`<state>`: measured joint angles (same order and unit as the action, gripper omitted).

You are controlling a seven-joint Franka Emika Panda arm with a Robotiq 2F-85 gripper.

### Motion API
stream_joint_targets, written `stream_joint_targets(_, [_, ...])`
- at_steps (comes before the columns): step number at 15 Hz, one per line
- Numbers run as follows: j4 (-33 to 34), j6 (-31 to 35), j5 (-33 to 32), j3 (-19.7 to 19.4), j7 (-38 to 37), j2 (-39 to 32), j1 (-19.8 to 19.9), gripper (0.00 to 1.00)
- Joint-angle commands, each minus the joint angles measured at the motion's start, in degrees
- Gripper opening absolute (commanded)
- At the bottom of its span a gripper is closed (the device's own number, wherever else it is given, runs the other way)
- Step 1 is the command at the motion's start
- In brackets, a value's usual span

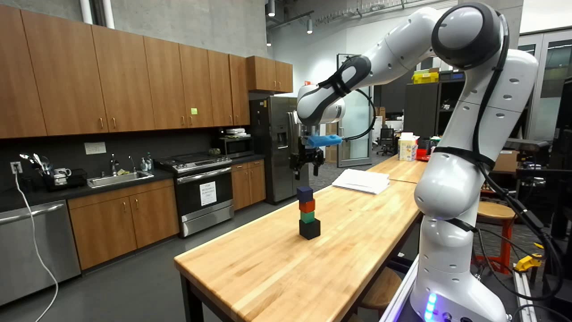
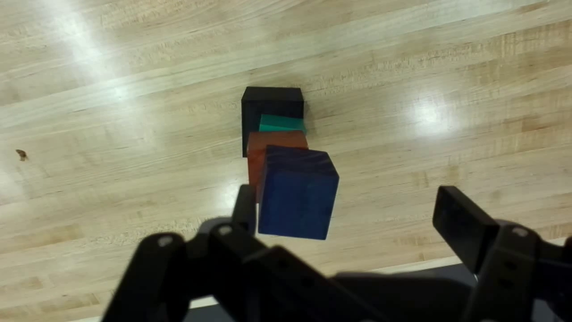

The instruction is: Pick up the purple block and put it on the table, pick up the orange block and put it on the table, pick up the purple block and put it on the green block

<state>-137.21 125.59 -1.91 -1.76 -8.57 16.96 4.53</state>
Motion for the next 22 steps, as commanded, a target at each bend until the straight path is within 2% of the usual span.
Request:
stream_joint_targets(1, [0.09,-0.12,0.00,-0.03,0.02,-0.01,-0.02,1.00])
stream_joint_targets(8, [0.22,0.79,-0.01,-0.03,-0.49,-0.75,0.12,1.00])
stream_joint_targets(18, [1.66,5.74,-3.28,0.65,-9.17,-6.46,1.08,1.00])
stream_joint_targets(22, [2.40,5.79,-4.53,0.27,-10.85,-8.27,1.14,1.00])
